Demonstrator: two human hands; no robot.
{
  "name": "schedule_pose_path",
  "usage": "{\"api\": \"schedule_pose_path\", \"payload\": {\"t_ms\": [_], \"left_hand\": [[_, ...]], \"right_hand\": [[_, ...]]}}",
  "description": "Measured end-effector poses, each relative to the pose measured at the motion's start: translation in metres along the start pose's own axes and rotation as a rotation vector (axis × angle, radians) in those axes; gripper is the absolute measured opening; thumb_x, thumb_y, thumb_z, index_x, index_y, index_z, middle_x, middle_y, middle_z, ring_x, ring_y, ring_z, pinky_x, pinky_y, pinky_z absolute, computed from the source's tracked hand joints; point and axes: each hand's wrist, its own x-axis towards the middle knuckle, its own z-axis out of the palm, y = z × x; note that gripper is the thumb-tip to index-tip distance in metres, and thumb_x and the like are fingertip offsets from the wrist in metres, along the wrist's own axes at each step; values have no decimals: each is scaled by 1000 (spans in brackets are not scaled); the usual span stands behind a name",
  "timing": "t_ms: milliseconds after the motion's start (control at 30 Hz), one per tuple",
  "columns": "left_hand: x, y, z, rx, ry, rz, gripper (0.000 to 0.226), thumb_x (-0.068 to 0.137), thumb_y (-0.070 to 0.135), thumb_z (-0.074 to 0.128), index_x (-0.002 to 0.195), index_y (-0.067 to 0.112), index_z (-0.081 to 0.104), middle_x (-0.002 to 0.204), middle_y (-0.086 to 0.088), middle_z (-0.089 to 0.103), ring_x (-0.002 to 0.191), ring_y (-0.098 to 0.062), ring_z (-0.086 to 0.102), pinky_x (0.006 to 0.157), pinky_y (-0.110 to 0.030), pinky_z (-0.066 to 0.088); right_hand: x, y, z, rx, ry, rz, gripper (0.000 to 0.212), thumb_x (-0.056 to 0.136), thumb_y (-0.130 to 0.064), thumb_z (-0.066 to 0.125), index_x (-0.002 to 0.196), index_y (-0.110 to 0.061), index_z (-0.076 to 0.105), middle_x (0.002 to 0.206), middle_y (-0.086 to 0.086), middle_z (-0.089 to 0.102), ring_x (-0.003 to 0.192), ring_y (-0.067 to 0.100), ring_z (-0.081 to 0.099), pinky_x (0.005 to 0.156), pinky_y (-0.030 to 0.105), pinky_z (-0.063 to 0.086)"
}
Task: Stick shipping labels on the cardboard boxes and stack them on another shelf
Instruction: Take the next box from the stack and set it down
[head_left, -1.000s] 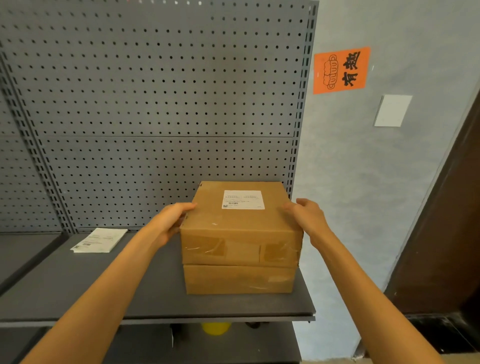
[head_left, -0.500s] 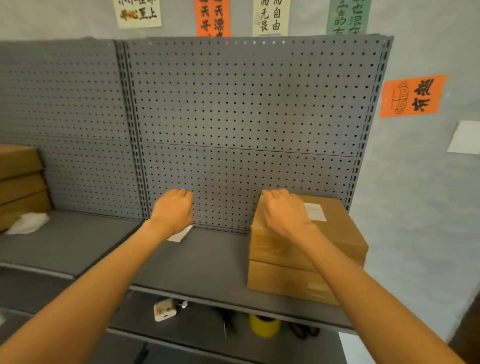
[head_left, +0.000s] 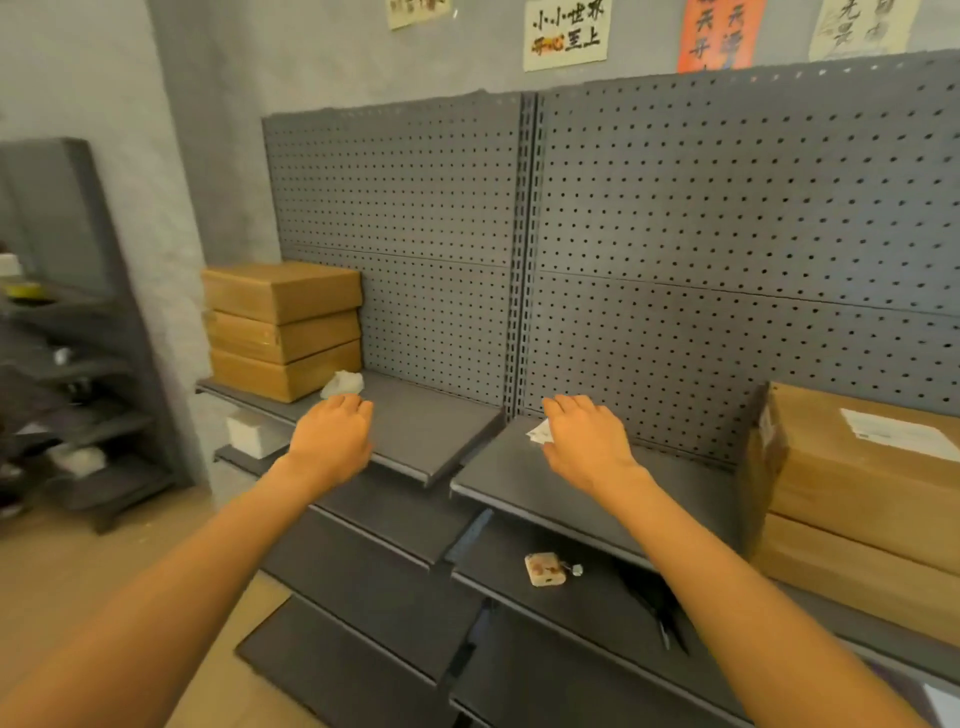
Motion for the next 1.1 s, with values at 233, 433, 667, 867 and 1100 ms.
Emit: {"api": "schedule_pose_path", "payload": {"t_ms": [233,433,667,867,1100], "left_hand": [[-42,-85,0,7,22,-131,37,91,31,52,120,8,51,122,-11,56,115,-29,51,91,-37,43],[-53,-132,17,-5,-6,-211,36,92,26,47,123,8,50,121,-10,57,112,-28,53,88,-36,44],[-27,-201,48,63,-20,-265,38,93,29,47,126,11,48,126,-8,56,114,-26,52,94,-34,43],[32,-270,55,80,4,-293,36,93,27,46,125,9,50,123,-9,56,112,-26,53,92,-35,43],[71,-335,83,51,12,-340,39,94,30,46,128,9,48,125,-8,56,115,-26,52,91,-35,44]], "right_hand": [[35,-95,-12,51,40,-137,54,96,-31,50,142,-9,35,141,9,45,130,28,40,102,38,39],[71,-149,-5,85,34,-213,53,95,-31,51,141,-9,36,140,9,46,129,28,41,100,38,42],[143,-208,20,108,33,-272,56,95,-33,51,143,-10,33,141,7,45,129,26,41,98,36,40],[234,-248,19,156,93,-283,49,95,-28,49,139,-11,38,137,6,48,125,26,44,94,37,43],[311,-298,20,130,110,-318,45,94,-30,50,134,-11,43,133,7,51,122,26,47,91,36,44]]}}
